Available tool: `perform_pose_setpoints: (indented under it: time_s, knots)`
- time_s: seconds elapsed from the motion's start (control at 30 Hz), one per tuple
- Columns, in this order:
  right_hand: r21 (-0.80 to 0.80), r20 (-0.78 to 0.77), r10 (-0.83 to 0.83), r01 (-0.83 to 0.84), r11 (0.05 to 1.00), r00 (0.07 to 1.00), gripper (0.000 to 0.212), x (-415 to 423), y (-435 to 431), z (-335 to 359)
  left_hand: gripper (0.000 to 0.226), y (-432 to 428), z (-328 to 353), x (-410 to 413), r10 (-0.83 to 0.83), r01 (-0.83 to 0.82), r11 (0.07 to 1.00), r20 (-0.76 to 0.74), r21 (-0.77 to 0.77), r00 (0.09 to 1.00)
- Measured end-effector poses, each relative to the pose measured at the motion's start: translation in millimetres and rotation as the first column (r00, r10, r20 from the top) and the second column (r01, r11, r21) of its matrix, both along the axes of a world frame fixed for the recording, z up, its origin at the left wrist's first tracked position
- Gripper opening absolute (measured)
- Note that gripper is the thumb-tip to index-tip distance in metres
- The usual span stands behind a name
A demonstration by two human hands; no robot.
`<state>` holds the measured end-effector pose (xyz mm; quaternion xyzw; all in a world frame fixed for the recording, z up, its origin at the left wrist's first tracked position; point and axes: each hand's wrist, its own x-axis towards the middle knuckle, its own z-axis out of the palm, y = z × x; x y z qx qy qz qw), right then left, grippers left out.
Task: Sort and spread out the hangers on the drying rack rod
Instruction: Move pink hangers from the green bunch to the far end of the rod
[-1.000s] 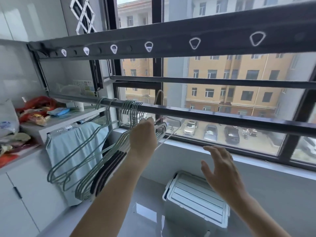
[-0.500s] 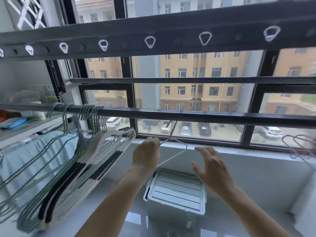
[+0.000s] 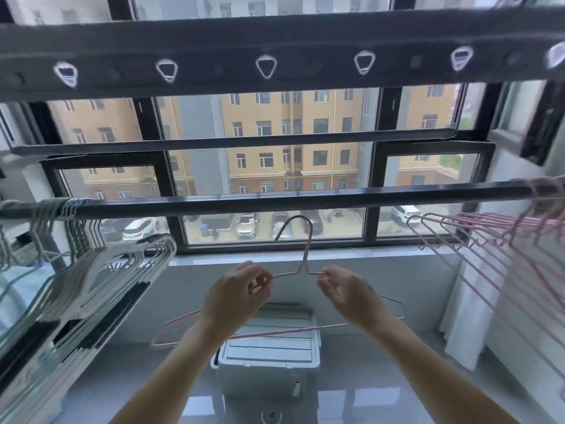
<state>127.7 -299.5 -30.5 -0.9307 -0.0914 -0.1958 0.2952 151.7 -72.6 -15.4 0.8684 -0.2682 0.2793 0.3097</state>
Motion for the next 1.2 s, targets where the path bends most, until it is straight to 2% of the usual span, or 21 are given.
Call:
perform_pose_setpoints:
  time_s: [0.07, 0.13, 0.27, 0.37, 0.53, 0.63, 0.7, 0.9, 1.07, 1.2]
  knots:
    - [-0.007, 0.066, 0.004, -0.004, 1.0, 0.998, 0.02, -8, -6, 0, 0.018, -7, -3, 7, -0.073, 0.074, 0.997, 0.015, -0.019, 0.997]
    - [-0.026, 0.107, -0.019, 0.022, 0.999, 0.994, 0.021, -15, -13, 2, 0.019, -15, -4, 14, -0.153, 0.155, 0.987, 0.029, -0.051, 0.988]
    - [-0.029, 0.185, -0.108, 0.115, 0.993, 0.977, 0.034, -29, -31, 11, 0.016, -43, -3, 23, -0.293, 0.3, 0.94, 0.066, -0.164, 0.954]
    - [-0.029, 0.216, -0.17, 0.181, 0.983, 0.961, 0.037, -41, -46, 16, 0.01, -68, 2, 29, -0.34, 0.354, 0.905, 0.1, -0.235, 0.935]
    - [0.043, 0.332, -0.279, 0.281, 0.959, 0.901, 0.042, -69, -79, 30, 0.013, -122, 19, 31, -0.398, 0.42, 0.876, 0.138, -0.235, 0.907]
    - [0.07, 0.385, -0.341, 0.341, 0.937, 0.858, 0.033, -88, -101, 45, 0.009, -163, 36, 27, -0.376, 0.413, 0.89, 0.204, -0.193, 0.904]
    - [0.087, 0.402, -0.389, 0.388, 0.917, 0.829, 0.023, -95, -119, 53, 0.011, -192, 51, 21, -0.376, 0.409, 0.892, 0.187, -0.192, 0.908]
    - [0.138, 0.274, -0.531, 0.514, 0.847, 0.802, 0.027, -93, -167, 62, 0.019, -266, 64, 18, -0.368, 0.361, 0.922, -0.026, -0.141, 0.93]
    - [0.118, 0.208, -0.573, 0.561, 0.819, 0.793, 0.031, -86, -182, 66, 0.019, -299, 57, 19, -0.373, 0.349, 0.916, -0.097, -0.199, 0.923]
    - [0.134, 0.151, -0.611, 0.596, 0.791, 0.777, 0.035, -77, -187, 68, 0.023, -313, 60, 17, -0.341, 0.318, 0.936, -0.155, -0.152, 0.927]
